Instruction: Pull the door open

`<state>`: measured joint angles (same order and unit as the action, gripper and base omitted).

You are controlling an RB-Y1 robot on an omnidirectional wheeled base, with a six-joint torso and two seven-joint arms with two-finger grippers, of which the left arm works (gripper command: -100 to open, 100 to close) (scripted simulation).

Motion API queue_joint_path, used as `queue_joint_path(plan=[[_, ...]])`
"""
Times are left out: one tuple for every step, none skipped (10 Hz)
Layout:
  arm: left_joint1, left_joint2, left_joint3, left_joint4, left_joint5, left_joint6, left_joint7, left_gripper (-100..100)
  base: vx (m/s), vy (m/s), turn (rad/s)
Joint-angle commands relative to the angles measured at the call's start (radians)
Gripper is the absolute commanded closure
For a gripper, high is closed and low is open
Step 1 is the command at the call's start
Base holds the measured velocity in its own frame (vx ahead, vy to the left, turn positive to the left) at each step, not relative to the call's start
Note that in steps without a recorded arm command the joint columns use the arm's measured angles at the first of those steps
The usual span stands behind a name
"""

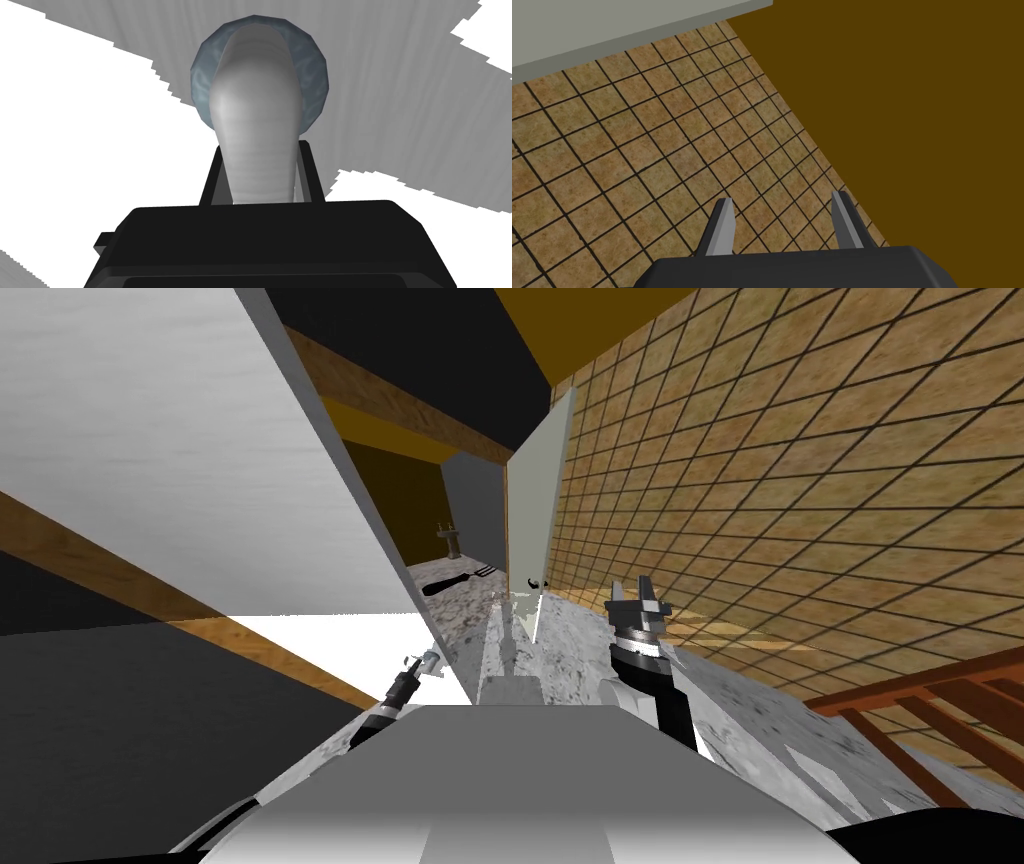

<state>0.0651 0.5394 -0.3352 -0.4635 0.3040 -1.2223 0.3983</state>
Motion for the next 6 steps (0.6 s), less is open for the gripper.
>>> queue_joint_path(plan=[[-0.012, -0.013, 0.012, 0.014, -0.017, 0.003, 0.0, 100, -0.164, 0.065, -0.135], [-0.016, -0.019, 0.025, 0.012, -0.027, 0.012, 0.0, 100, -0.181, 0.075, -0.133], [-0.021, -0.024, 0.039, 0.009, -0.039, 0.021, -0.001, 100, -0.169, 0.08, -0.164], [-0.021, -0.024, 0.039, 0.009, -0.039, 0.021, -0.001, 100, -0.117, 0.041, -0.068], [-0.028, -0.034, 0.062, 0.005, -0.058, 0.036, -0.002, 100, -0.154, 0.03, -0.134], [-0.031, -0.037, 0.07, 0.004, -0.065, 0.042, -0.003, 100, -0.176, 0.071, -0.148]])
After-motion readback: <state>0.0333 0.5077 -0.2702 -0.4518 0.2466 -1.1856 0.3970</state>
